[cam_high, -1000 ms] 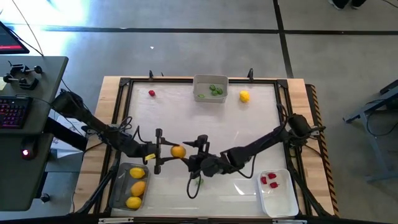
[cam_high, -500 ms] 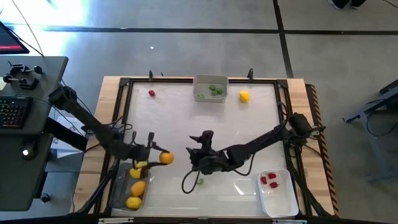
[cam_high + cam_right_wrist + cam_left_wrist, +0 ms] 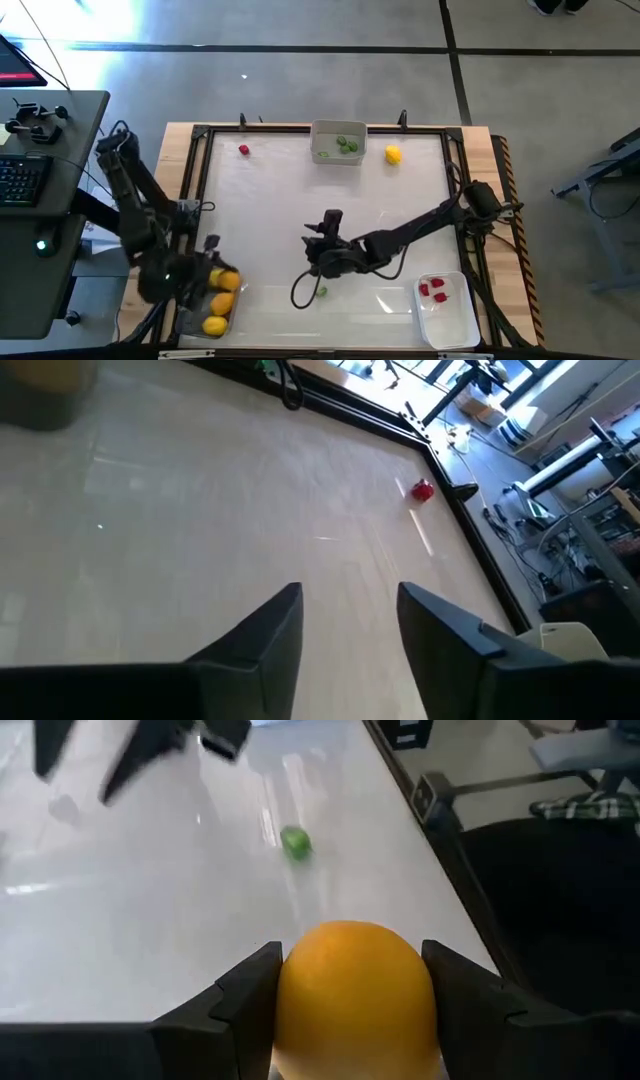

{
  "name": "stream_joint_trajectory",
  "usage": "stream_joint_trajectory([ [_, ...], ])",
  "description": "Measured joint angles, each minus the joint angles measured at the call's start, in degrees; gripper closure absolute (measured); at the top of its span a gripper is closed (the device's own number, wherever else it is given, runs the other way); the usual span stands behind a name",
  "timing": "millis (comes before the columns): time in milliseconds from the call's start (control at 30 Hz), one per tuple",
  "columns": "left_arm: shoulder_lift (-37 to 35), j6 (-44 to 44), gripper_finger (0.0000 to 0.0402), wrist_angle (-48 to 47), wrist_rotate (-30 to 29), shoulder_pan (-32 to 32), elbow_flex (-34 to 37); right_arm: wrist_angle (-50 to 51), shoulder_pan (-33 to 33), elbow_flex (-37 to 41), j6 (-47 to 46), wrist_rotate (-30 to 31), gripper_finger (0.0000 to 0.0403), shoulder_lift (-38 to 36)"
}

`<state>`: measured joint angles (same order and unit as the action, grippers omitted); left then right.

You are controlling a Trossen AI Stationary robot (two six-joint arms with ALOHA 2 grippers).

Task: Sort produce into baskets
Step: Put the lemon into the black bin

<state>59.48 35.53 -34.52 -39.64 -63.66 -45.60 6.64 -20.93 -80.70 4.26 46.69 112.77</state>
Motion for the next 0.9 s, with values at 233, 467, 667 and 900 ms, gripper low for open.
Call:
stream_joint_trajectory([
  [233,5.5,24.3,0.0213,-10.6,-2.2,-10.1,0.0,0.9,0.0,0.1,-1.1,-0.2,0.0258,0.1],
  [467,11.0,36.8,0.0213,-13.1,-2.1,-16.2,0.5,0.9,0.1,0.1,-1.1,-0.2,0.0258,0.1],
  [667,13.7,44.9,0.0213,-13.0,0.7,-18.6,3.2,0.9,1.1,0.1,-1.6,-1.5,0.0258,0.1],
  [900,13.9,46.0,0.021,-9.3,4.1,-18.7,5.5,0.9,2.3,0.1,-2.6,-5.9,0.0258,0.1],
])
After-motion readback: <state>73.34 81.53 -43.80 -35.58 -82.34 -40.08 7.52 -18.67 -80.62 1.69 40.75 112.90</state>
